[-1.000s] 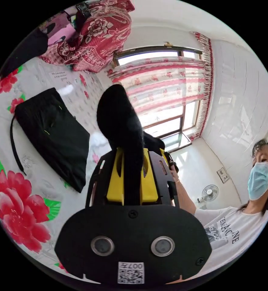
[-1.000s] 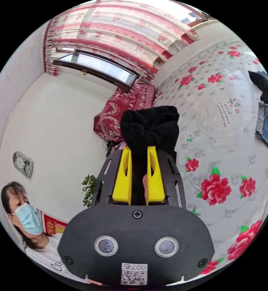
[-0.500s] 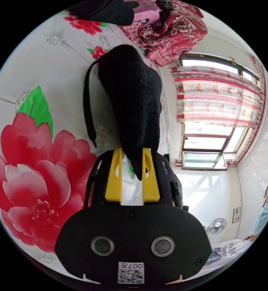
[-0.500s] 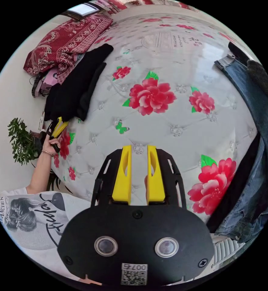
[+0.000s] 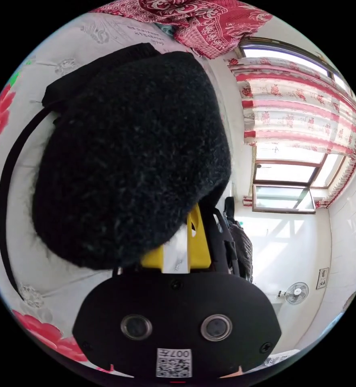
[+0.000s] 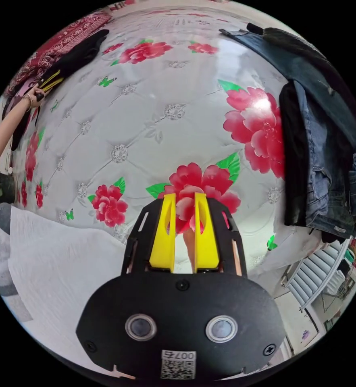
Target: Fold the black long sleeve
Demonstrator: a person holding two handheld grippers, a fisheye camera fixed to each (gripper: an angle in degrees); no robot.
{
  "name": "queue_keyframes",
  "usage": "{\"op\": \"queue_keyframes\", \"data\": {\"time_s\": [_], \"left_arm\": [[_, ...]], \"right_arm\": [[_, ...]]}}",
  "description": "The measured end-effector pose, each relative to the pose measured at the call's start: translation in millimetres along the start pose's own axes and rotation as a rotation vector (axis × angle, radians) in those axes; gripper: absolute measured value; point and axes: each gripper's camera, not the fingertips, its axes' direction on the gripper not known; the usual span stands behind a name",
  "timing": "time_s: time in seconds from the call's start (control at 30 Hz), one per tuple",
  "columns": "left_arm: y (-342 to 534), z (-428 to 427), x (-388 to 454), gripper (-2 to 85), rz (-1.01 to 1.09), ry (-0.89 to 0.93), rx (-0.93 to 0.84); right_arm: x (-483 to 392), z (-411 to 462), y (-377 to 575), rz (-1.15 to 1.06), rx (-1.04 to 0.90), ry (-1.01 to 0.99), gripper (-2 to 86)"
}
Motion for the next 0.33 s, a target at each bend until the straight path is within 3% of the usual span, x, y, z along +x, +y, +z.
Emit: {"op": "queue_keyframes", "data": {"time_s": [0.13,0.23,0.33], "left_arm": [[49,17,10,6.3,0.103,-0.029,0.023],[128,16,15,6.4,0.280,-0.145,-0.012],[224,14,19,6.1,0.441,-0.315,-0.108]], "right_arm": [[15,-6,12,0.086,0.015,-0.130,9.4],[50,-44,33,0.234,0.250,-0.166,9.4],[94,-104,58,0.314,0.505,-0.028,9.3]]}}
